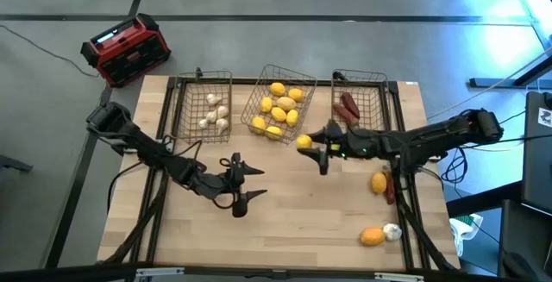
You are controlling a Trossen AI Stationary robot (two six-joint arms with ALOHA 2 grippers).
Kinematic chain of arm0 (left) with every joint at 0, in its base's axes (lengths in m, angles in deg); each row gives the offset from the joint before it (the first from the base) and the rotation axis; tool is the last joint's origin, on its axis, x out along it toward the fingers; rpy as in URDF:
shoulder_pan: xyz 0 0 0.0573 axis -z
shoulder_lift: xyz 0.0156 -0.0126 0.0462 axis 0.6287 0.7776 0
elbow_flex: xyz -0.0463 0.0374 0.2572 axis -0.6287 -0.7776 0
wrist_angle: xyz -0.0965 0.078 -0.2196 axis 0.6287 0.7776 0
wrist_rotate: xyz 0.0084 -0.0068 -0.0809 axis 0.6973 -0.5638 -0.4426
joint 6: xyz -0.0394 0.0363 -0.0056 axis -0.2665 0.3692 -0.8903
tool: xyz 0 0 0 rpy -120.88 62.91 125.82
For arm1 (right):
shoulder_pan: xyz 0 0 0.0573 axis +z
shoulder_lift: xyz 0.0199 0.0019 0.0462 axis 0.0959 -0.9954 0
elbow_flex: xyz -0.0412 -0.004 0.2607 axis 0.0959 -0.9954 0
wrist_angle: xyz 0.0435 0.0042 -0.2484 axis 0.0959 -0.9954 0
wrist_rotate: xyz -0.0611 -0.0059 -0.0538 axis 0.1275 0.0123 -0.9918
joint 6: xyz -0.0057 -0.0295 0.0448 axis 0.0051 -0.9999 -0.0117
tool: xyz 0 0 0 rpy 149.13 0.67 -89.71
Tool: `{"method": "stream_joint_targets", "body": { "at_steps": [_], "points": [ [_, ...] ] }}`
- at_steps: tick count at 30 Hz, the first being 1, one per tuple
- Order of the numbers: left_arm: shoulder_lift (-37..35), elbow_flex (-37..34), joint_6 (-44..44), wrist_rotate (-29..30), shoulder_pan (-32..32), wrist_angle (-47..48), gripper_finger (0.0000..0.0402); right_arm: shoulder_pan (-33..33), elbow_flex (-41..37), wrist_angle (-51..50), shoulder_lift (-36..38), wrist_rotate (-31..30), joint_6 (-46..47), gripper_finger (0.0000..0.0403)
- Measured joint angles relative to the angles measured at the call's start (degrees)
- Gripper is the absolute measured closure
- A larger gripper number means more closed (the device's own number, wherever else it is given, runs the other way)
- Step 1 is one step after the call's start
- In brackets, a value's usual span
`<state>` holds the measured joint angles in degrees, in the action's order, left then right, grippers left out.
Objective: Sort produce into baskets
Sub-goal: Put the lemon into the middle wire basket
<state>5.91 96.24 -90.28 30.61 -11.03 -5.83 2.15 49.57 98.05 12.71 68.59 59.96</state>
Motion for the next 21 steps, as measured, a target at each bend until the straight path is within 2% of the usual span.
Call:
{"method": "stream_joint_targets", "body": {
  "at_steps": [8, 13, 21],
  "points": [
    [0.0, -2.9, -4.04, 0.04, -0.05, -0.96, 0.0126, -9.6, 19.5, -18.84, -10.0, 2.28, -11.53, 0.019],
    [0.0, -2.9, -3.6, 0.04, -0.05, -0.94, 0.0126, -16.07, 30.69, -30.56, -18.18, 4.16, -14.58, 0.019],
    [0.0, -2.88, -3.15, 0.15, -0.2, -0.18, 0.0126, -24.49, 43.44, -37.35, -31.81, 11.73, -14.94, 0.019]
  ]
}}
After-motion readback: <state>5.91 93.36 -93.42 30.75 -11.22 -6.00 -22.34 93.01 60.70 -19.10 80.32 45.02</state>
